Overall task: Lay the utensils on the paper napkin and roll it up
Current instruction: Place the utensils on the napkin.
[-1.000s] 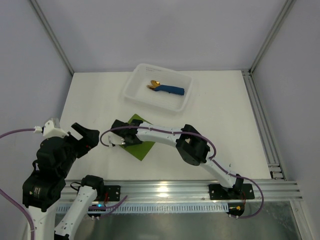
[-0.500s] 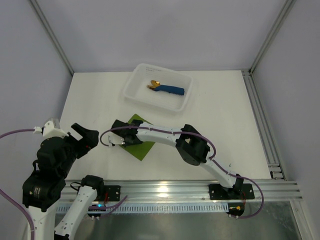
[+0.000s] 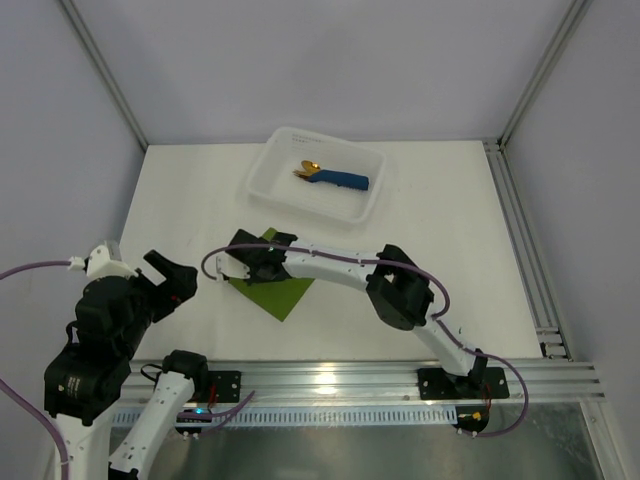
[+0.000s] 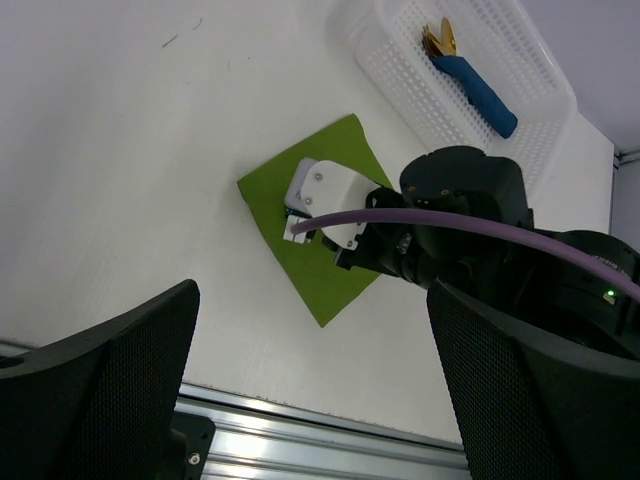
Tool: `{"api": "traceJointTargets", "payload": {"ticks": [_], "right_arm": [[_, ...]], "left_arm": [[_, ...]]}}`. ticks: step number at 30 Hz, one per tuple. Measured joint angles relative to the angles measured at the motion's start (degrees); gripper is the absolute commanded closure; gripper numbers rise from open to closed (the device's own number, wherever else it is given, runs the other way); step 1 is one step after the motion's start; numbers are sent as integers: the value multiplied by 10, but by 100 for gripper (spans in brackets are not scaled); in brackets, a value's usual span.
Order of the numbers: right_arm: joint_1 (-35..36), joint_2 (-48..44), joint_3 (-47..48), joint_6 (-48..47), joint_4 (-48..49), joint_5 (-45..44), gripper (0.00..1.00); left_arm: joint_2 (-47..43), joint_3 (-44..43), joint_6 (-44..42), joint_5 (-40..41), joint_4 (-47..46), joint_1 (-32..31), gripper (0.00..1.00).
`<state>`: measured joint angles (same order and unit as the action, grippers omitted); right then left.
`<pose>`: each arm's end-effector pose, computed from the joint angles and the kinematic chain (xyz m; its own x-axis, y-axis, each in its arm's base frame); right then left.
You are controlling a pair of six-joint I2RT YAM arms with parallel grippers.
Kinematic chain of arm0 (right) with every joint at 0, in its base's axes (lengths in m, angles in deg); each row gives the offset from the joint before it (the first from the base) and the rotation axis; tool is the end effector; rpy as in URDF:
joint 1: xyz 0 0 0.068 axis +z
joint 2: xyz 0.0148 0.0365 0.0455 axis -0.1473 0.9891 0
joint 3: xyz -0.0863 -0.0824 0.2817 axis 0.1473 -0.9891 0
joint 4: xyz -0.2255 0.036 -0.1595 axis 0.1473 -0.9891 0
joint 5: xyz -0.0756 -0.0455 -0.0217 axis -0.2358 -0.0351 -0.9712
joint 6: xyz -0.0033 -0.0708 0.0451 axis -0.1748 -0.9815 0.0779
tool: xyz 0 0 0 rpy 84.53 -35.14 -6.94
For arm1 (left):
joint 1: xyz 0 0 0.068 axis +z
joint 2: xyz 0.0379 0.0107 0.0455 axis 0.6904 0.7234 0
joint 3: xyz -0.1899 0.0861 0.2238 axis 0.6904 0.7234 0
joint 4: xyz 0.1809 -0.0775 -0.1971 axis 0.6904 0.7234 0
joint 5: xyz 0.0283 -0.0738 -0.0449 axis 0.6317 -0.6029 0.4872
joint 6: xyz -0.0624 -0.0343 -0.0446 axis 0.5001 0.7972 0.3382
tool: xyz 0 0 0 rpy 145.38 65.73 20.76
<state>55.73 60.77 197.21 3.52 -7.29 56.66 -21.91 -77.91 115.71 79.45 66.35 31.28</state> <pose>0.2548 0.4856 0.1704 0.2014 -0.9590 -0.1992 -0.8930 -0.0963 -0.4396 0.0486 0.0053 0.3959 -0.3485 -0.5997 -0.7203 -0.2845 0.7999 -0.5284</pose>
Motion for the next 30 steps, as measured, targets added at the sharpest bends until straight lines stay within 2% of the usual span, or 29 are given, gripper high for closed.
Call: {"api": "traceJointTargets", "payload": {"ticks": [4,15,20,24,30], "right_arm": [[-3,-36,-23,15,26,4,69],[-15,-135,-114,81,68,22,66],[-22,-218,-174,140,90,33,59],[-32,-301,-234,231,109,30,59],[-49,-428,-371,398,170,47,58]], "left_arm": [[4,0,-2,-10,13,0,1],[32,0,-10,-32,54,0,1],[40,0,-5,-45,65,0,1],[59,12,16,-60,60,0,1],[91,108,75,-77,15,0,1]]}}
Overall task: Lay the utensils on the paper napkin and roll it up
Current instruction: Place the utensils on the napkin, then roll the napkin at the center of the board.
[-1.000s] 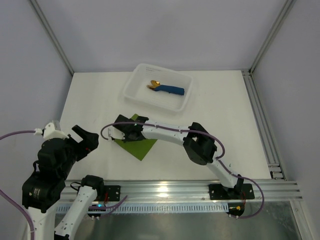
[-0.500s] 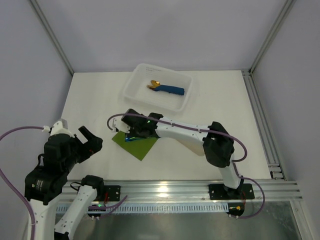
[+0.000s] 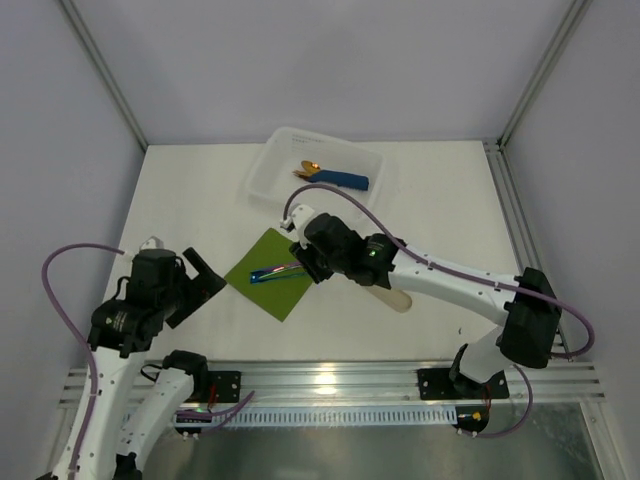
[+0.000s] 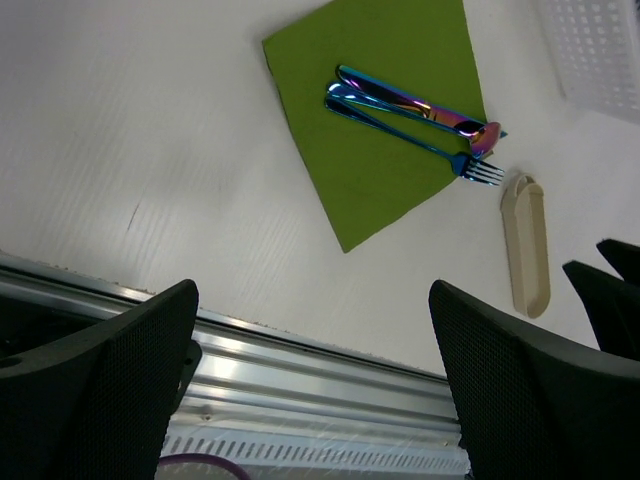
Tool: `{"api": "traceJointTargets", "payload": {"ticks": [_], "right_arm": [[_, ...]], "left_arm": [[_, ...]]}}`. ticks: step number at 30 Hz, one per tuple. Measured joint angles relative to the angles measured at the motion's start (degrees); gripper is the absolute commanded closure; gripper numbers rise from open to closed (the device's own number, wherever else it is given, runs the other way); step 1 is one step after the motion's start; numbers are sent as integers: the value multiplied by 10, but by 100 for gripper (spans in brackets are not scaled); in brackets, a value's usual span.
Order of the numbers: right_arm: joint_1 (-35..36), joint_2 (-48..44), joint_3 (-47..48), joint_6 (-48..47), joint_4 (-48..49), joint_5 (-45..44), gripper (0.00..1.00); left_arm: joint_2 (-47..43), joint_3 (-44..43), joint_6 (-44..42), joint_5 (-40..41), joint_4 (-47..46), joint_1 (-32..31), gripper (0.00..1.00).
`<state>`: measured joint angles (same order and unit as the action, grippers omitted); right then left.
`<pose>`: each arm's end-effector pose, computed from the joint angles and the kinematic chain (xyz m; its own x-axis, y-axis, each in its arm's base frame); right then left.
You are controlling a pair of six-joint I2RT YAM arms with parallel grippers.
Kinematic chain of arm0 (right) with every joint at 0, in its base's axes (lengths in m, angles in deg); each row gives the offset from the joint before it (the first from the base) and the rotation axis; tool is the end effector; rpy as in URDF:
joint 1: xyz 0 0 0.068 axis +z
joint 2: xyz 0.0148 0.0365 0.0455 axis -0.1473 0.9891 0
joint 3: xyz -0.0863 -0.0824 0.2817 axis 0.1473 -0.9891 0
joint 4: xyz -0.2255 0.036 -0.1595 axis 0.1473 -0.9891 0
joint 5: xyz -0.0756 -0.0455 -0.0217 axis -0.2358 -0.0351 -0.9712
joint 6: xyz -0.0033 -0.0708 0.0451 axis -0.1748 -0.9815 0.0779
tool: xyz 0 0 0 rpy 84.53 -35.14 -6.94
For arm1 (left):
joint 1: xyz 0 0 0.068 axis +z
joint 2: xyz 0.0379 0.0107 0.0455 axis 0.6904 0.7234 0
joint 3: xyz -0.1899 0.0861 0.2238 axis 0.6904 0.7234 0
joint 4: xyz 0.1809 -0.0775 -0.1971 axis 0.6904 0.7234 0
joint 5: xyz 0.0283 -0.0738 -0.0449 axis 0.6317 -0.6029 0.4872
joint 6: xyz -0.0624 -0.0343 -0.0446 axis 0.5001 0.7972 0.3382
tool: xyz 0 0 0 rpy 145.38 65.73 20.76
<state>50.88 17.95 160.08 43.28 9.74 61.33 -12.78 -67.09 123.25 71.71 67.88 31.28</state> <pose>0.2107 0.3318 0.3059 -0.3625 -0.5575 -0.7468 -0.7753 0.6251 -0.0904 0.1009 -0.0162 0.3241 -0.5975 -0.6514 -0.4676 -0.4590 0.7560 -0.4666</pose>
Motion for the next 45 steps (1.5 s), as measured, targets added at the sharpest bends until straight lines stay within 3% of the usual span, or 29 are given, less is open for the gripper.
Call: {"api": "traceJointTargets", "payload": {"ticks": [4,5,8,12,17,23,27,34,45], "right_arm": [[-8,-58,-71,80,28,15,27],[-12,-72,-87,97,41,21,11],[-36,-111,-130,141,65,45,1],[-102,-136,-158,188,90,129,1],[-118,-173,-195,240,97,146,0],[-142,-241,-236,262,98,142,1],[-160,-242,-245,264,102,186,1],[-160,-238,-248,264,101,243,1],[-160,-305,-249,253,97,247,1]], "left_arm": [[34,44,27,-3,-36,0,1],[51,47,31,-2,-47,0,1],[113,49,35,2,-81,0,1],[204,49,32,10,-127,1,1],[271,49,19,26,-156,12,1],[273,56,2,27,-176,56,1],[272,74,-2,11,-182,80,3],[241,85,-7,5,-192,83,10],[242,118,19,4,-247,84,20]]}}
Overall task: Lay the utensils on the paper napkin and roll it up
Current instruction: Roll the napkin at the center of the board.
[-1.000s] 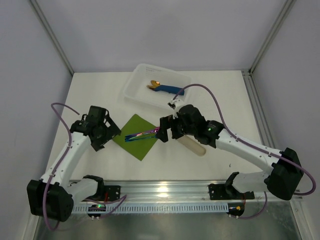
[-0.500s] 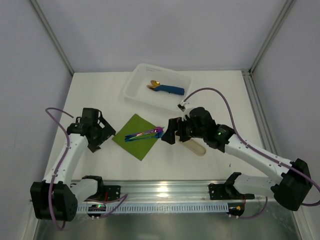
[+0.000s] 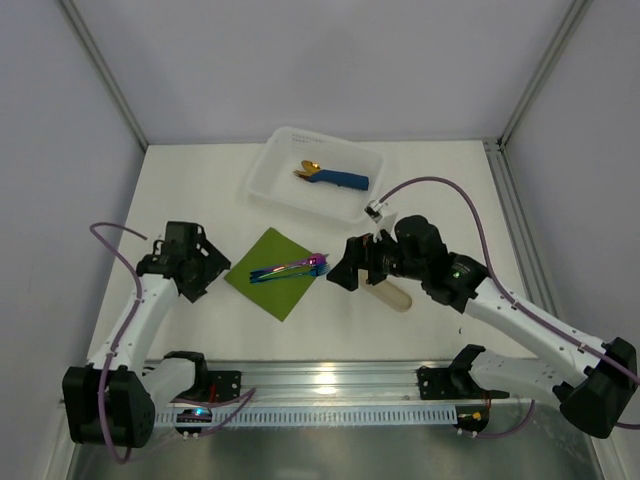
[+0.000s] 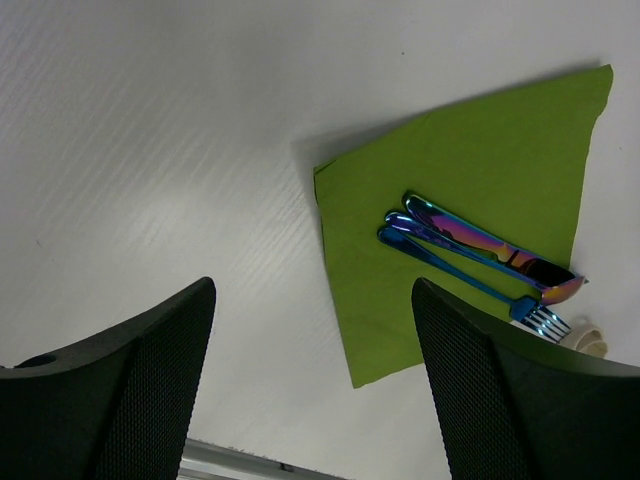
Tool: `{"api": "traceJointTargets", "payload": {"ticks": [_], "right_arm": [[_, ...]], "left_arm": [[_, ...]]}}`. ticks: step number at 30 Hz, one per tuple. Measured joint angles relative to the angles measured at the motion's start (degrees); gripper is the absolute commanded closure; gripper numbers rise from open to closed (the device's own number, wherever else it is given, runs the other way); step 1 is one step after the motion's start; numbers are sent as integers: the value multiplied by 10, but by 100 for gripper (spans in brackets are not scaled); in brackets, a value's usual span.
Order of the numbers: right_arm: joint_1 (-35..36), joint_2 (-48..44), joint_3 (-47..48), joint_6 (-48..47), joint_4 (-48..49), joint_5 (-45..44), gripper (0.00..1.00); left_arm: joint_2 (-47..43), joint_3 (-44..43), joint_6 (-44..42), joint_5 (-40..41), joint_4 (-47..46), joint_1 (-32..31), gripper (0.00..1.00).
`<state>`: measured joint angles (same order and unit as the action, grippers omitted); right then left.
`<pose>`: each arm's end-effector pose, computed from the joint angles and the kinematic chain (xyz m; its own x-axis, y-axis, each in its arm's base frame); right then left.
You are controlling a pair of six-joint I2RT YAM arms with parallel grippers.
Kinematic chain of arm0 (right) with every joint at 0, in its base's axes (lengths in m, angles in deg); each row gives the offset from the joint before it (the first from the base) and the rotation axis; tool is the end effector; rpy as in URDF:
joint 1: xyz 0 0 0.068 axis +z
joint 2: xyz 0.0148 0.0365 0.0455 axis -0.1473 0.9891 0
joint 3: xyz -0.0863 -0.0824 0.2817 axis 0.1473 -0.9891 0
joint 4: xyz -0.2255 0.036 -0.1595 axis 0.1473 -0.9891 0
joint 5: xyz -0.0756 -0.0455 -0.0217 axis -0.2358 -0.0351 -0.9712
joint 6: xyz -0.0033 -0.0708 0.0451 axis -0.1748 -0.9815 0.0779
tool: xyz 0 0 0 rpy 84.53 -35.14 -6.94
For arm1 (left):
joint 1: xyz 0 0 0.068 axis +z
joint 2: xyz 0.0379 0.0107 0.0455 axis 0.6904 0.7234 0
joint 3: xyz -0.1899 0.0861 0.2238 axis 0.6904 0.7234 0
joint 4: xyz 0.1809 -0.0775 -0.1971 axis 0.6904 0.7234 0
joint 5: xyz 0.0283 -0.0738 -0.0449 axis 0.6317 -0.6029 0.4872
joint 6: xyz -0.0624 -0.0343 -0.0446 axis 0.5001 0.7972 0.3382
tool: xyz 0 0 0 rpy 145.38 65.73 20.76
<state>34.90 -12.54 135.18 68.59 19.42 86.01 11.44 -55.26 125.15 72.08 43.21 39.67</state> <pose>0.1776 0.1943 0.3208 -0.6675 -0.0294 -0.7441 -0.5945 0.6228 0.5087 0.2141 -0.0086 0.2294 -0.5552 -0.7479 -0.3638 -0.6651 0.6619 -0.3457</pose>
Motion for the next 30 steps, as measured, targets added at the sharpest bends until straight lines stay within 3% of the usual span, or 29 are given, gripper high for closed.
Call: {"api": "traceJointTargets", "payload": {"ticks": [7,11,15,23,27,30], "right_arm": [[0,43,10,-1,-3,2,1],[0,61,28,-7,-6,2,1],[0,72,47,-18,-8,2,1],[0,105,59,-31,-12,2,1],[0,111,59,-33,-12,2,1],[0,112,59,-35,-12,2,1]], "left_arm": [[62,26,6,-9,-68,0,24],[117,37,6,-11,-122,0,41],[159,53,7,-14,-169,0,45],[163,70,3,-1,-221,0,47],[163,70,0,7,-230,1,59],[163,70,-3,7,-233,1,61]]}}
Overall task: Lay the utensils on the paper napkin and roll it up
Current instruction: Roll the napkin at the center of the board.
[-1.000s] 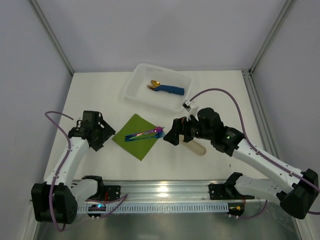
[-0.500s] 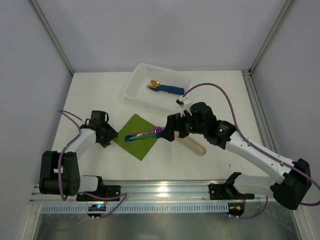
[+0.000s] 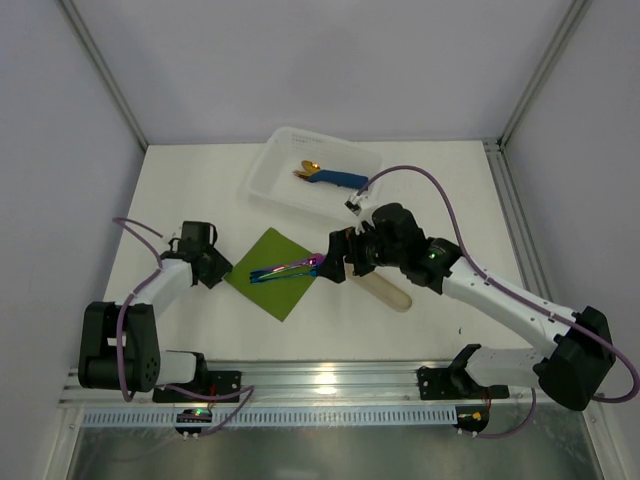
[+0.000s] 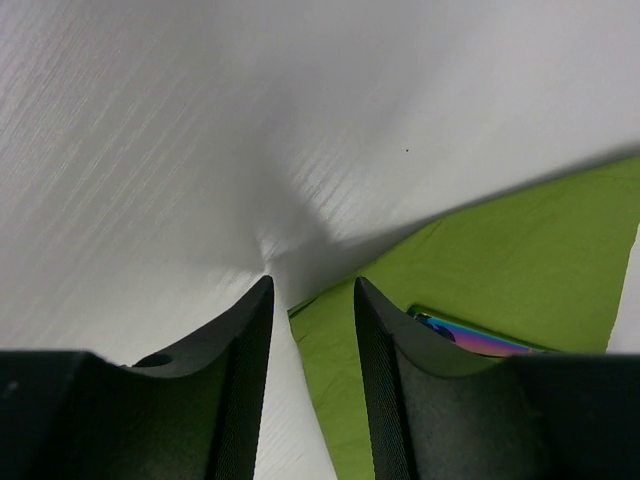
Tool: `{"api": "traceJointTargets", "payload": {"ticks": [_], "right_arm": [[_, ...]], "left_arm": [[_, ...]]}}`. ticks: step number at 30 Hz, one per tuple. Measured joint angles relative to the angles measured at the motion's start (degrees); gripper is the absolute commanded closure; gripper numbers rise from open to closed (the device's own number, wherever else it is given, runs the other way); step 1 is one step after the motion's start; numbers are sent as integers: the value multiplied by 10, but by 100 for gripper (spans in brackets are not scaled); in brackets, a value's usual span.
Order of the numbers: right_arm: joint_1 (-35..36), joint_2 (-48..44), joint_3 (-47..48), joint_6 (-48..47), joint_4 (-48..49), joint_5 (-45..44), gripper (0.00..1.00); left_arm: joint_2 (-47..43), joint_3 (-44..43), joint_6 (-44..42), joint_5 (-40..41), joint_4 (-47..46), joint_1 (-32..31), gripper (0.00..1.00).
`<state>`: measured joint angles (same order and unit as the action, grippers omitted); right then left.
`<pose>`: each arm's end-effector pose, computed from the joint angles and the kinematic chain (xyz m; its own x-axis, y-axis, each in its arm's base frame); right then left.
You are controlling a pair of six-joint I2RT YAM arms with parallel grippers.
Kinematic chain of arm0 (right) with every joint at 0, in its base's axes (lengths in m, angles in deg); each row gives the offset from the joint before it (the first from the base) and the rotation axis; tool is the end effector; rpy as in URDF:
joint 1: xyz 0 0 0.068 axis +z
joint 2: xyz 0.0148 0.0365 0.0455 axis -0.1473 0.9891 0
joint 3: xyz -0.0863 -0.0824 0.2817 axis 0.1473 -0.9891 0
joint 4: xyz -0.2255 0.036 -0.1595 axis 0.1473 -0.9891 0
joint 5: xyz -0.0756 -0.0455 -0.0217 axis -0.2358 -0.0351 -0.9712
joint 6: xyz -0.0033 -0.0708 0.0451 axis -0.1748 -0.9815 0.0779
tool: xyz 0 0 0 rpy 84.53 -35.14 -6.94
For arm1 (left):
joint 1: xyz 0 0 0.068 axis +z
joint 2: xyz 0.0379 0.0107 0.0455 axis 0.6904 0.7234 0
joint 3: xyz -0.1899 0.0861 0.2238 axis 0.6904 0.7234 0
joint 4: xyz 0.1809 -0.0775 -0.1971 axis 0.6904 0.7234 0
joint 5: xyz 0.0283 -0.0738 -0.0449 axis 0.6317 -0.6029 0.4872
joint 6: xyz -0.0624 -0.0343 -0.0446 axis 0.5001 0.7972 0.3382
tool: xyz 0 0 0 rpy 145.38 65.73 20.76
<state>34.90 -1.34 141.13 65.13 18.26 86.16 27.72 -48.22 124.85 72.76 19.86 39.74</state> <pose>0.2100 0.2251 0.3076 -0.6913 -0.1248 -0.7117 -0.5969 0.6537 0.4651 0.2647 -0.0110 0.1553 -0.5529 -0.7446 -0.3739 -0.6665 0.6646 -0.3378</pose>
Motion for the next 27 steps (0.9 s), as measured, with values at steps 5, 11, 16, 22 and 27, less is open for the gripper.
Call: {"api": "traceJointTargets", "payload": {"ticks": [5,11,16,22,27], "right_arm": [[0,7,2,0,0,0,1],[-1,11,2,0,0,0,1],[-1,15,2,0,1,0,1],[-1,36,2,1,8,7,1],[-1,62,2,6,13,18,1]], "left_arm": [[-1,2,0,-3,-9,0,63],[-10,9,-1,-9,-11,0,77],[-10,10,-6,-14,-11,0,85],[-15,14,-9,-30,-13,0,89],[-26,15,-11,-42,-14,0,98]]}}
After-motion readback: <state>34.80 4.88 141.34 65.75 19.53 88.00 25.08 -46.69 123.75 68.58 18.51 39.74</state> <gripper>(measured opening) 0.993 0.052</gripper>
